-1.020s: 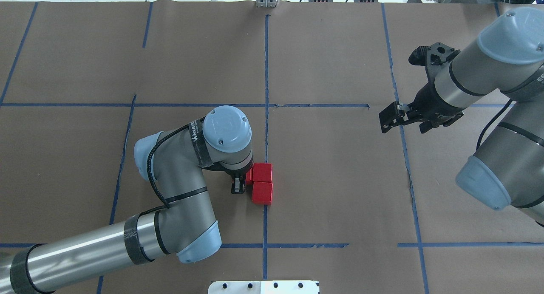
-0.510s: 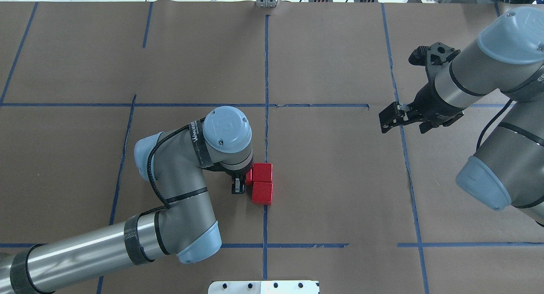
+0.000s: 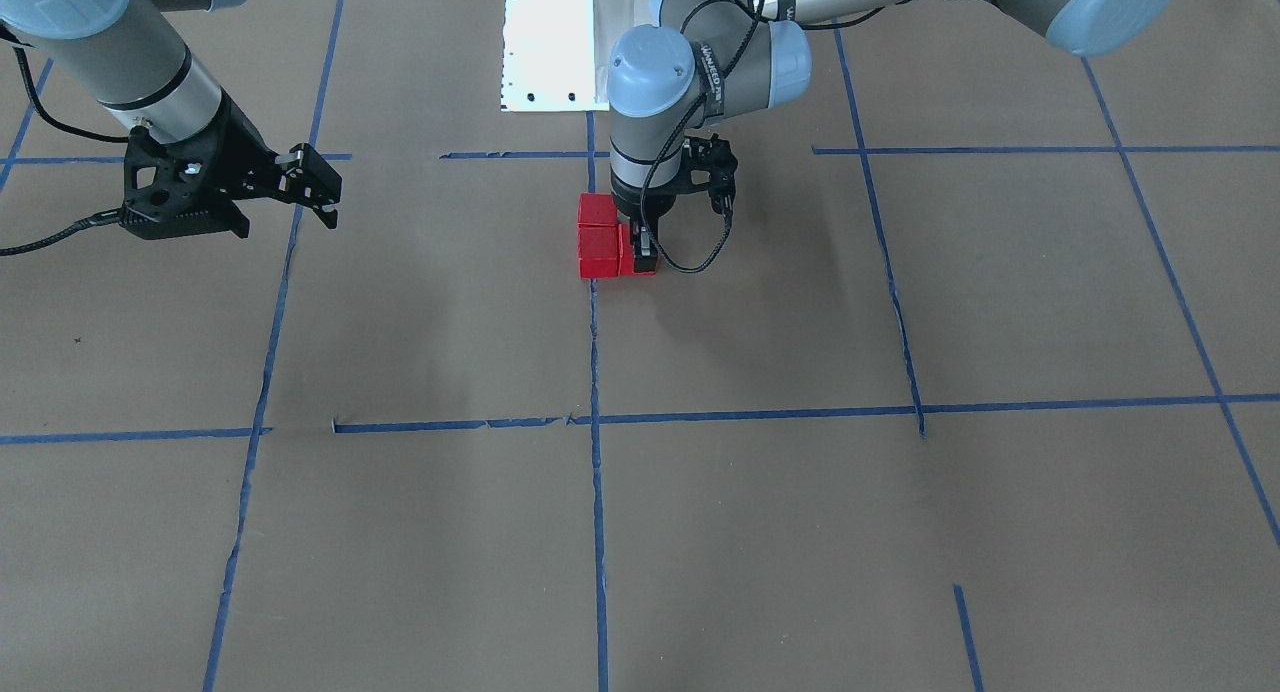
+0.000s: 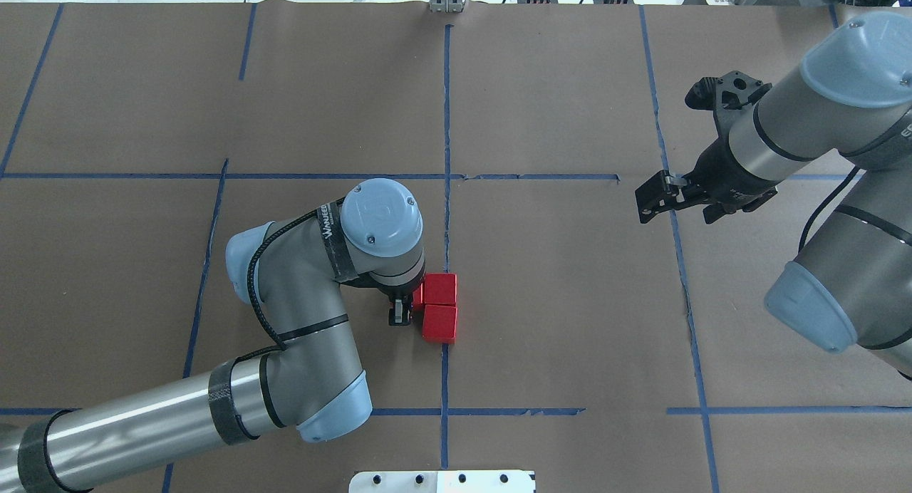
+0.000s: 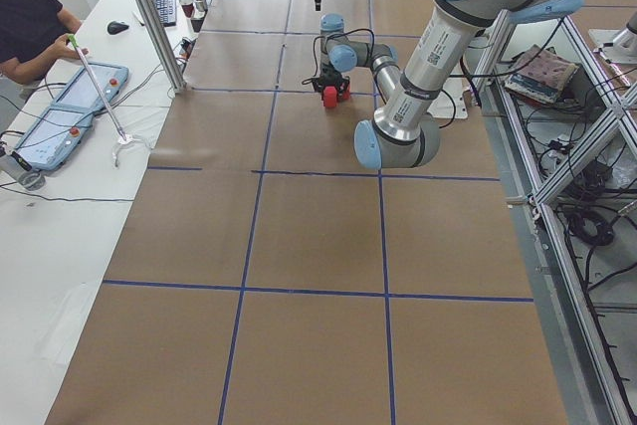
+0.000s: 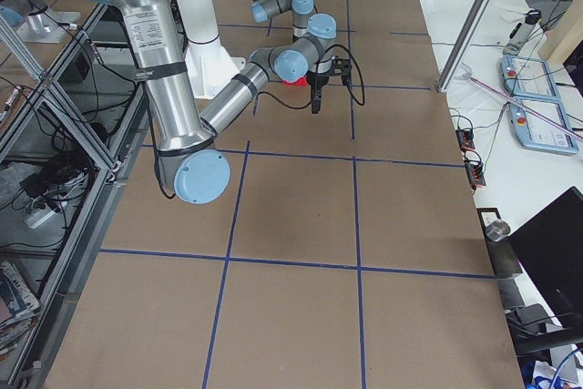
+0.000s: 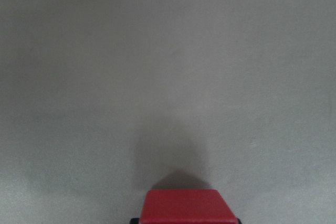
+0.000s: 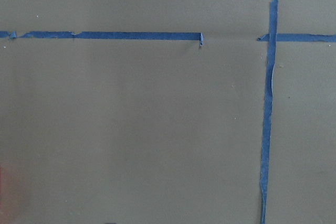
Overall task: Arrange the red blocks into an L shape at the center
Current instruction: 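Lower and push the cube flush against the pair, then open the left gripper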
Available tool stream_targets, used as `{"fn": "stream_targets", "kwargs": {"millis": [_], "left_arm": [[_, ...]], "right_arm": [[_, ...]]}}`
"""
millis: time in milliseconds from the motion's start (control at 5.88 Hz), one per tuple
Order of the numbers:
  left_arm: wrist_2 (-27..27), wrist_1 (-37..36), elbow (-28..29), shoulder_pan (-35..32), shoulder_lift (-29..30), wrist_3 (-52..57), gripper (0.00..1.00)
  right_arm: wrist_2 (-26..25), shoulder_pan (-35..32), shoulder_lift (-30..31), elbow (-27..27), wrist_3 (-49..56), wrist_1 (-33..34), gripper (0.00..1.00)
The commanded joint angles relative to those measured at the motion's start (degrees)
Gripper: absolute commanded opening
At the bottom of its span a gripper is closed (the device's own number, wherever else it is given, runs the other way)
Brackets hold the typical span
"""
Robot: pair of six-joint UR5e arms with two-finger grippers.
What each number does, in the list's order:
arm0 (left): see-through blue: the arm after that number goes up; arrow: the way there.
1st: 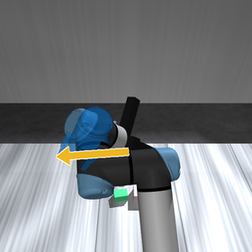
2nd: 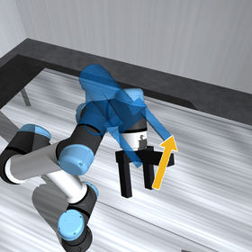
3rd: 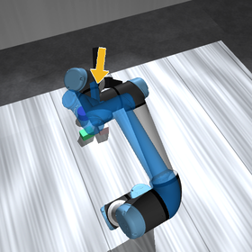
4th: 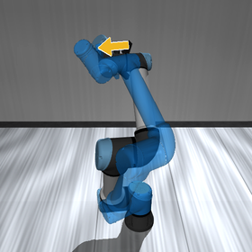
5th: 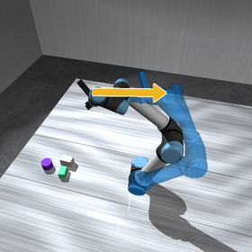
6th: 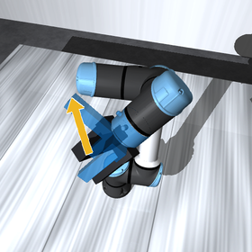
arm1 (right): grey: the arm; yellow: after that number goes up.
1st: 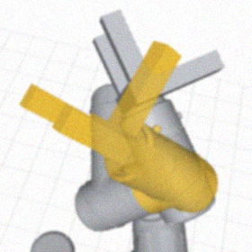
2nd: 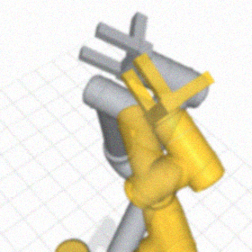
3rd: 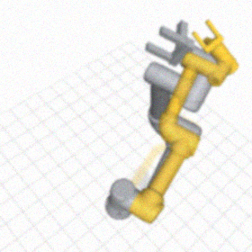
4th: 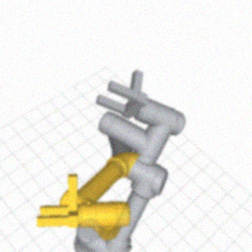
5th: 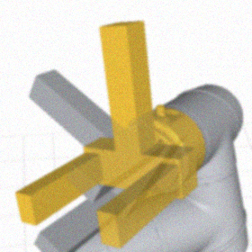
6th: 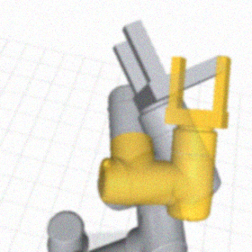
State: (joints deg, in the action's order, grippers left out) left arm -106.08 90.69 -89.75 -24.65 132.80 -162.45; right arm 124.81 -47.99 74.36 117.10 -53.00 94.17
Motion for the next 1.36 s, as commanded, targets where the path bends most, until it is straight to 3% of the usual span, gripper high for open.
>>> {"fn": "stream_targets", "kwargs": {"millis": [0, 340, 510, 680, 1190], "left_arm": [[0.0, 0.4, 0.4, 0.0, 0.0, 0.0, 0.04], [0.0, 0.5, 0.4, 0.0, 0.1, 0.1, 0.11], [0.0, 0.6, 0.4, 0.0, 0.1, 0.1, 0.93], [0.0, 0.6, 0.3, 0.0, 0.4, 0.2, 1.0], [0.1, 0.1, -1.6, -0.5, 0.8, 0.5, 1.0]], "right_arm": [[0.0, 0.0, 0.0, 0.0, 0.0, 0.0, 1.0], [0.0, 0.0, 0.1, -0.1, 0.0, 0.0, 1.0], [0.0, 0.0, 0.1, -0.1, 0.0, 0.0, 1.0], [0.0, 0.0, 0.1, -0.1, 0.0, 0.0, 1.0], [0.0, 0.0, 0.1, -0.1, 0.1, 0.0, 1.0]]}}
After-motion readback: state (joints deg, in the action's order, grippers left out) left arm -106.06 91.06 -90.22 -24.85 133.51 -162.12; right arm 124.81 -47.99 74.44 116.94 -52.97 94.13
